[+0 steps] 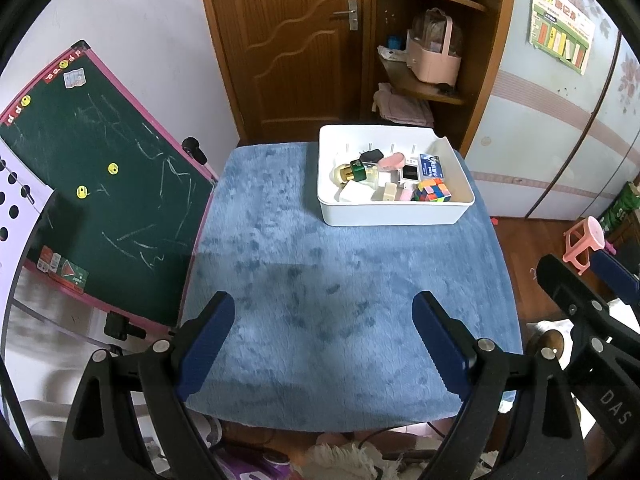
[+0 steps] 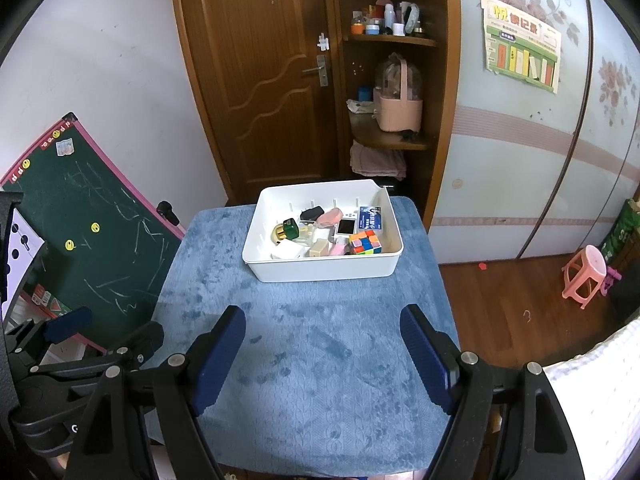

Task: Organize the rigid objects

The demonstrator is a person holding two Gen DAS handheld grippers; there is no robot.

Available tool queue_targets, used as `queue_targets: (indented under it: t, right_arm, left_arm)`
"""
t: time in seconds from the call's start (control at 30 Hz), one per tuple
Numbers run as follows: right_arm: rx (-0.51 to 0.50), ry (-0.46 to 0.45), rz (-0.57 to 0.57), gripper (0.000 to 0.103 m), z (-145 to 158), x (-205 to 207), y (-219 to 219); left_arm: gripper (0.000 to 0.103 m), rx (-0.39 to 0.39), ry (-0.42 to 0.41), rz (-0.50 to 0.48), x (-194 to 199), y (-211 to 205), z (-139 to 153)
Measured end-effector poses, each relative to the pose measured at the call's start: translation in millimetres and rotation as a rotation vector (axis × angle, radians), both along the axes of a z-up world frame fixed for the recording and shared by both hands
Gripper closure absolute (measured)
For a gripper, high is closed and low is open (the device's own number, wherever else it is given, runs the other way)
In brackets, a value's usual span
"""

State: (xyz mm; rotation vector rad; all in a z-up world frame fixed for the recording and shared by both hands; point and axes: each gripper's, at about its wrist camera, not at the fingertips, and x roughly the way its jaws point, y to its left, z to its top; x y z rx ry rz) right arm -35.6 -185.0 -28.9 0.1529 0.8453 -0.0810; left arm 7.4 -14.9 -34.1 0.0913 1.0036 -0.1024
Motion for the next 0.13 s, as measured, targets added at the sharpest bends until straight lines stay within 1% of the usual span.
queue_targets:
  t: [0.13]
  right_arm:
    - [0.0, 0.0, 0.0, 0.023, 0.0, -0.3, -0.3]
  left_arm:
    - [0.011, 0.0, 0.001, -0.003, 1.3, 0.1, 0.2]
